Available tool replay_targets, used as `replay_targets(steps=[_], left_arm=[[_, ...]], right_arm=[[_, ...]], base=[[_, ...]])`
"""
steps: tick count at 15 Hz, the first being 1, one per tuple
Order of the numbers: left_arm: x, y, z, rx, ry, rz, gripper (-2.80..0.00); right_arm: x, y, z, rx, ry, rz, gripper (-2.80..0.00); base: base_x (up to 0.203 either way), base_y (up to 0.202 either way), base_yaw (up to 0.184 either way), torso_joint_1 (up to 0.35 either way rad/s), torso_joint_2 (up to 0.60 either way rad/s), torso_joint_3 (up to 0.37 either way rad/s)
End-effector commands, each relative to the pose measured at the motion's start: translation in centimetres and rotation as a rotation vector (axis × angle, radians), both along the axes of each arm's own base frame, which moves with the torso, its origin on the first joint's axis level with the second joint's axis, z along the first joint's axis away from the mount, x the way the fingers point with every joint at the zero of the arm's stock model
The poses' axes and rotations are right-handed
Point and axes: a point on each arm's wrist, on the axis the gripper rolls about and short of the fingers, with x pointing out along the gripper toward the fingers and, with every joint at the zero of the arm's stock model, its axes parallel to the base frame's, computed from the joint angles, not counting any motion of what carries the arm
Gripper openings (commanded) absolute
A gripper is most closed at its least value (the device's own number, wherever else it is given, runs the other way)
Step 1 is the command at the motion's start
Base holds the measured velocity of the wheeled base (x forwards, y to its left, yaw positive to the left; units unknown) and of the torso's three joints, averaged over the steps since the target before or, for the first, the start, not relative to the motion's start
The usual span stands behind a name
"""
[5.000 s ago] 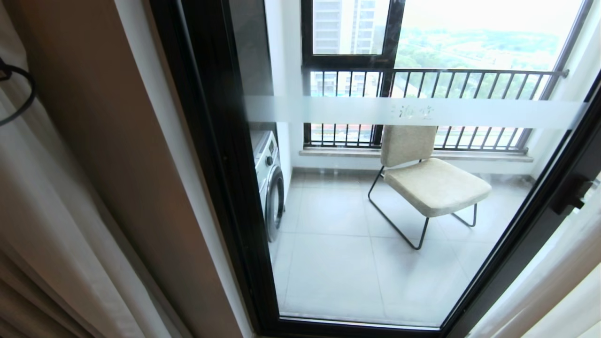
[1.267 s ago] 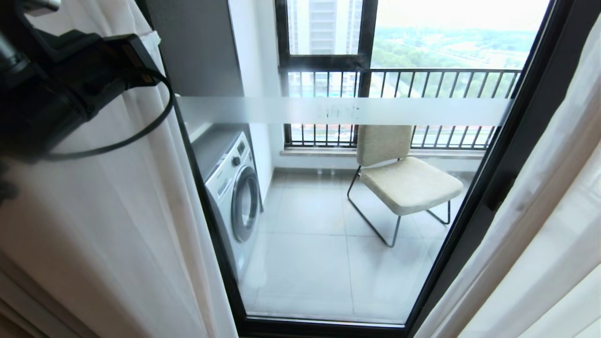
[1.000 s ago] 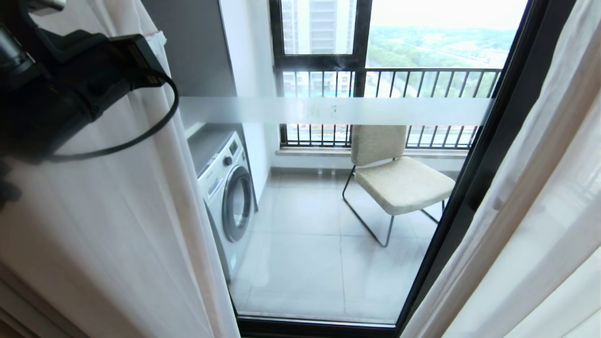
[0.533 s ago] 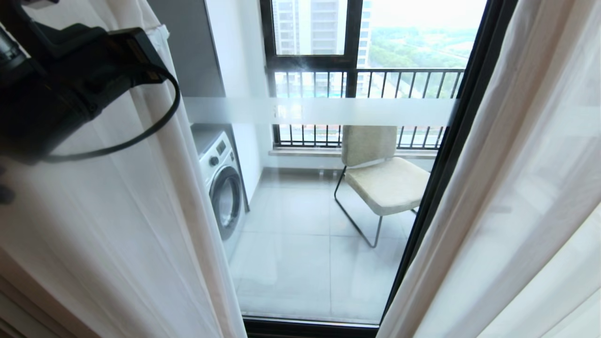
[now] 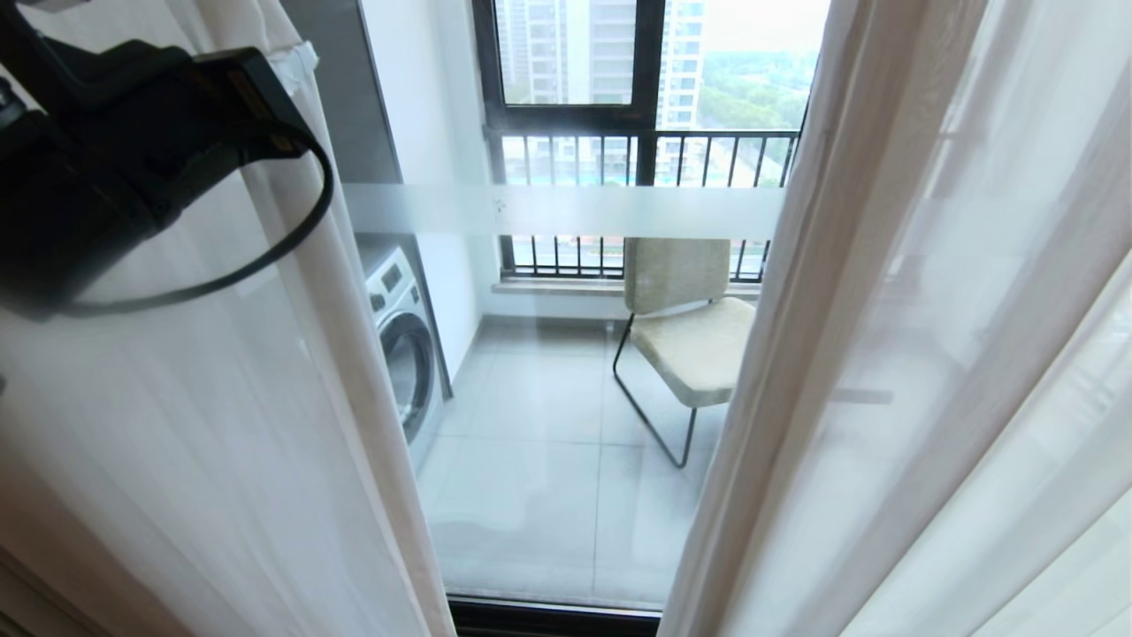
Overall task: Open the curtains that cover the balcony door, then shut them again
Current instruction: Close the inner curtains on both sides
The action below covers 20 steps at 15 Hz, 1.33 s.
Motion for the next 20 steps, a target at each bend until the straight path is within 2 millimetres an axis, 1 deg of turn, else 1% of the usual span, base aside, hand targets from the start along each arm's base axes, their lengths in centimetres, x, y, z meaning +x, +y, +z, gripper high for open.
replay_targets(steps=[1,7,12,20], left_arm=[[-0.03,0.09,0.07,-0.003,-0.005,0.002,-2.80],[0.03,0.21,-0.13,-0.003,0.001,0.008,-2.80],[0.21,0.73,-0.27,-0.001,0.002,0.029,-2.80],[-0.23,0.68,-0.42,0.000,0.006,0.022,-2.80]], right_arm=[[0.01,0.00,0.01,0.000,0.001,0.000,-2.80],[0.01,0.00,0.01,0.000,0.001,0.000,-2.80],[0.01,0.00,0.01,0.000,0.001,0.000,-2.80],[0.01,0.00,0.01,0.000,0.001,0.000,-2.80]], base=[[0.000,-0.190,0.000,0.002,0.00,0.007],[0.000,-0.191,0.004,0.000,0.00,0.003],[0.000,-0.193,0.004,0.002,0.00,0.003],[0.000,-0.192,0.002,0.003,0.00,0.003]])
